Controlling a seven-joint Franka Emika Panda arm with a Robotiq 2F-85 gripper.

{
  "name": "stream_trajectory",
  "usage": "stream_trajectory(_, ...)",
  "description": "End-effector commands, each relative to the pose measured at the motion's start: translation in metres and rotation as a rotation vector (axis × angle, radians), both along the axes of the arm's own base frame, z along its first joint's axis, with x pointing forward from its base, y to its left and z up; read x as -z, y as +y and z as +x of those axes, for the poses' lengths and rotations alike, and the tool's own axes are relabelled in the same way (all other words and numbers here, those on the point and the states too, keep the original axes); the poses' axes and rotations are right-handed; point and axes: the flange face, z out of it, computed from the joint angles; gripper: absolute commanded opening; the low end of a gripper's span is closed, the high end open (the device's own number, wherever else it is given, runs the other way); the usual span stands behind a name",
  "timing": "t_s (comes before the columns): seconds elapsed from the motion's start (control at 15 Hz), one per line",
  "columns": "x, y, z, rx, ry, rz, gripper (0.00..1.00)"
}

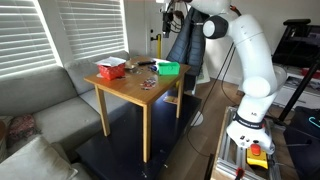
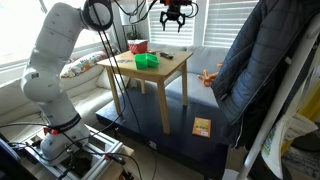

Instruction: Open the green container.

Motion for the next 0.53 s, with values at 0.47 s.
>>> stream_trajectory(0.47,-0.091,0.094,-0.060,-0.054,0.037,-0.259,1.00)
